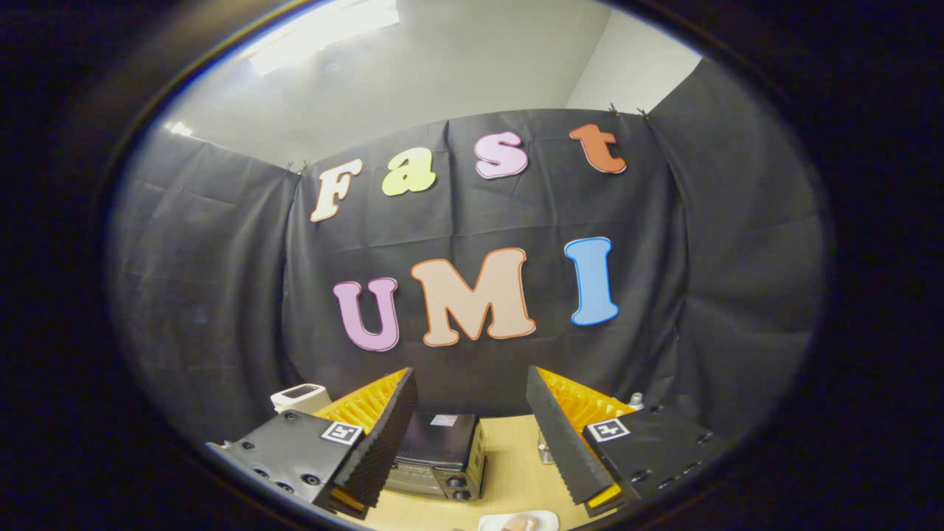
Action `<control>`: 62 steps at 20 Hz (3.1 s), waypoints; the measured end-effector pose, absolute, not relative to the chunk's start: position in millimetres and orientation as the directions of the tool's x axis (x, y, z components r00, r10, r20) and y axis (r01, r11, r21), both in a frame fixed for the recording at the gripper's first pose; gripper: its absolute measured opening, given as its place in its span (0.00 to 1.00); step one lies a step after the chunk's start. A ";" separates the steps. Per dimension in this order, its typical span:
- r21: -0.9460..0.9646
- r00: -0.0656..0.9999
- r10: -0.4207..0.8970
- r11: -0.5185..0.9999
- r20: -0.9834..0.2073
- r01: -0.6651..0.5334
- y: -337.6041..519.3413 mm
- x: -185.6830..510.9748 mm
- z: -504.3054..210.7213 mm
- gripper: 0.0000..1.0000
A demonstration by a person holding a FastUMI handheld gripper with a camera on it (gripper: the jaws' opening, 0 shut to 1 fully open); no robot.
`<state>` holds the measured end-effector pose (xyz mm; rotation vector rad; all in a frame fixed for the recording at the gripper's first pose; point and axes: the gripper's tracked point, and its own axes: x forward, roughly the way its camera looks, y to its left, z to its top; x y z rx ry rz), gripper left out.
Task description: Open the toaster oven, put the food inside, and close the toaster oven door.
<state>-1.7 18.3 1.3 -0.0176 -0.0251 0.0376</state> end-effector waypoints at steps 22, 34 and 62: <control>-0.029 0.992 0.083 0.996 -0.100 -0.086 84.8 34.1 -160.9 0.95; -0.077 0.982 0.159 0.983 -0.104 -0.167 163.1 65.3 -256.0 0.94; -0.048 0.978 0.178 0.982 -0.110 -0.184 187.5 -12.2 -317.7 0.93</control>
